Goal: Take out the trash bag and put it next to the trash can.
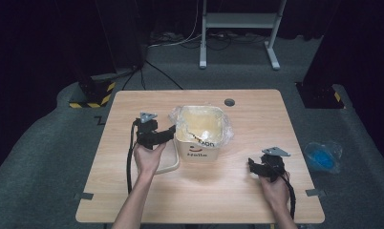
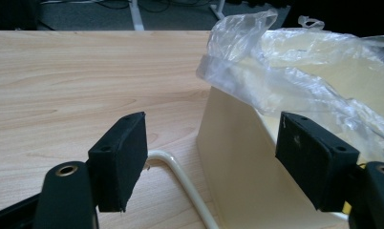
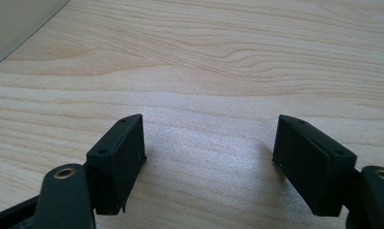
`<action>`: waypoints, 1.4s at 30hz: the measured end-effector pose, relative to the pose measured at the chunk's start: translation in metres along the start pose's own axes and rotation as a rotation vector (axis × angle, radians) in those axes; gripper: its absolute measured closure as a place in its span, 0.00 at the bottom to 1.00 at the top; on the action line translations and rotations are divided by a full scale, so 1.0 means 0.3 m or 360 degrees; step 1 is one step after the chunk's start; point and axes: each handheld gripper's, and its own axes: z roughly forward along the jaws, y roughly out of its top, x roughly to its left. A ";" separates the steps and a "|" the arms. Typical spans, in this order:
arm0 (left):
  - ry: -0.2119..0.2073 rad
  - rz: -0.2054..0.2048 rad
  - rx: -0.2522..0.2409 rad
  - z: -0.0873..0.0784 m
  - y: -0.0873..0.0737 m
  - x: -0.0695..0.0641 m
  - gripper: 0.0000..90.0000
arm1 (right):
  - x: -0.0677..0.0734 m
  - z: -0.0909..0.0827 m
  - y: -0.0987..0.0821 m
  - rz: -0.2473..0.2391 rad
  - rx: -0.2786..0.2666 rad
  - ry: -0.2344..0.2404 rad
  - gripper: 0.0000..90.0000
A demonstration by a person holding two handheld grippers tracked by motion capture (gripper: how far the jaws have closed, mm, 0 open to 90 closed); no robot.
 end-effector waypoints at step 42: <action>-0.0078 0.0077 0.0007 0.018 0.064 -0.098 0.30 | 0.000 -0.001 0.000 -0.0003 0.0001 0.0002 0.29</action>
